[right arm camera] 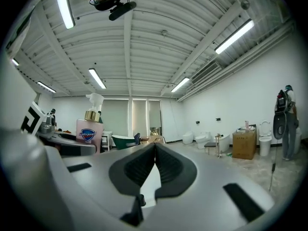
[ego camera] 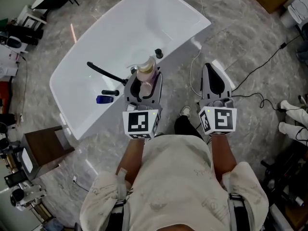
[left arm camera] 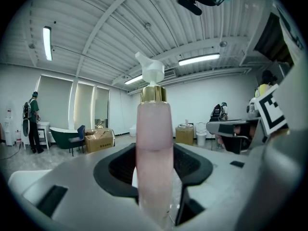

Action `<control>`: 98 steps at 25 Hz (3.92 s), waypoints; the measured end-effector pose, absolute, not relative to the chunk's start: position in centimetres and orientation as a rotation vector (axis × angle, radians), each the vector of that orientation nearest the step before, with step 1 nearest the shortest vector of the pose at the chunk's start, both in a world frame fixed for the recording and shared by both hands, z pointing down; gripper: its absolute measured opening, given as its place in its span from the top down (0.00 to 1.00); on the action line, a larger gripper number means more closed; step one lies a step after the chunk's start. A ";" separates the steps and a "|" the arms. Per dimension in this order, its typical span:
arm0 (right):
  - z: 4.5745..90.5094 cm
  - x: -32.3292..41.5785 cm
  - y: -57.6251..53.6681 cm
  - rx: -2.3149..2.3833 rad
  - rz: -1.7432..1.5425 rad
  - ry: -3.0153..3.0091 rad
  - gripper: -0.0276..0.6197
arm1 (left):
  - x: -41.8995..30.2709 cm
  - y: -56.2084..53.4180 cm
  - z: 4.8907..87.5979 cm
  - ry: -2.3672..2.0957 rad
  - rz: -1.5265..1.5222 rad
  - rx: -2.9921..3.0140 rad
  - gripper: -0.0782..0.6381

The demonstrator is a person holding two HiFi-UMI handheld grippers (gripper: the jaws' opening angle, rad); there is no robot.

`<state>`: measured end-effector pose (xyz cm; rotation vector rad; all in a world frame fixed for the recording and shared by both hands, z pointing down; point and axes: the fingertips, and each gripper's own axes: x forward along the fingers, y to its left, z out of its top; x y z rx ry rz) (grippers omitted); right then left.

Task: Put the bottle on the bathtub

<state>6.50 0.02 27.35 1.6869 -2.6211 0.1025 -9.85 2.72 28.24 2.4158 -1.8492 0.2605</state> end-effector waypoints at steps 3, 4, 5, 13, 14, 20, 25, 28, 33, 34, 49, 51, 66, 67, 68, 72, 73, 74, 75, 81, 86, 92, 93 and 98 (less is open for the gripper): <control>28.0 9.2 -2.6 1.699 0.136 -2.622 0.97 | -7.0 -0.2 28.6 -1.830 0.278 2.424 0.58; 28.2 10.1 -3.4 1.701 0.146 -2.623 0.97 | -6.1 -1.0 28.7 -1.824 0.281 2.428 0.58; 28.4 11.0 -4.1 1.703 0.155 -2.624 0.97 | -5.3 -1.7 28.8 -1.818 0.283 2.431 0.58; 29.8 15.1 -7.8 1.721 0.215 -2.620 0.97 | -1.7 -4.9 30.6 -1.786 0.342 2.410 0.58; 30.2 15.2 -8.1 1.722 0.224 -2.617 0.97 | -1.6 -5.3 30.9 -1.783 0.347 2.406 0.58; 32.6 15.1 -10.7 1.697 0.238 -2.601 0.97 | -1.2 -8.3 33.7 -1.754 0.355 2.382 0.58; 33.7 14.4 -14.2 1.654 0.255 -2.550 0.97 | -1.2 -12.3 36.2 -1.705 0.368 2.341 0.58; 34.4 13.3 -17.0 1.632 0.257 -2.535 0.97 | -2.1 -15.2 38.1 -1.682 0.392 2.314 0.58; 36.6 10.9 -21.3 1.585 0.290 -2.498 0.97 | -3.5 -19.5 42.2 -1.627 0.443 2.257 0.58; 37.2 10.4 -22.1 1.578 0.300 -2.489 0.97 | -3.8 -20.3 43.3 -1.615 0.455 2.244 0.58; 45.1 7.1 -28.2 1.496 0.409 -2.333 0.97 | -4.7 -28.7 57.4 -1.470 0.557 2.124 0.58; 45.8 7.4 -28.1 1.490 0.421 -2.314 0.97 | -4.2 -29.4 58.6 -1.472 0.562 2.121 0.58; 47.5 6.9 -30.7 1.503 0.474 -2.251 0.97 | -2.4 -35.2 63.1 -1.425 0.595 2.301 0.58; 47.9 7.2 -30.8 1.499 0.477 -2.246 0.97 | -2.1 -35.2 63.6 -1.422 0.593 2.302 0.58; 48.3 7.4 -31.0 1.497 0.480 -2.242 0.97 | -1.9 -35.2 64.0 -1.418 0.588 2.308 0.58; 49.1 7.9 -31.8 1.499 0.493 -2.237 0.97 | -1.2 -35.7 64.4 -1.391 0.585 2.362 0.58; 49.2 7.8 -31.8 1.497 0.496 -2.238 0.97 | -1.2 -35.6 64.5 -1.383 0.593 2.377 0.58; 49.3 7.8 -31.8 1.494 0.497 -2.239 0.97 | -1.2 -35.4 64.5 -1.375 0.600 2.390 0.58; 49.4 7.7 -31.7 1.491 0.497 -2.240 0.97 | -1.3 -35.2 64.6 -1.371 0.607 2.397 0.58; 49.3 7.5 -31.3 1.486 0.497 -2.253 0.97 | -1.8 -33.7 65.0 -1.394 0.639 2.379 0.58; 48.9 7.2 -30.7 1.485 0.481 -2.264 0.97 | -1.7 -32.9 65.0 -1.395 0.666 2.392 0.58; 48.3 8.0 -29.2 1.503 0.479 -2.252 0.97 | -1.9 -32.7 65.1 -1.416 0.617 2.389 0.54; 48.2 8.3 -29.0 1.506 0.479 -2.248 0.97 | -1.8 -32.7 64.9 -1.420 0.616 2.391 0.53; 47.6 9.2 -28.1 1.519 0.473 -2.245 0.97 | -1.4 -32.3 64.0 -1.424 0.627 2.399 0.51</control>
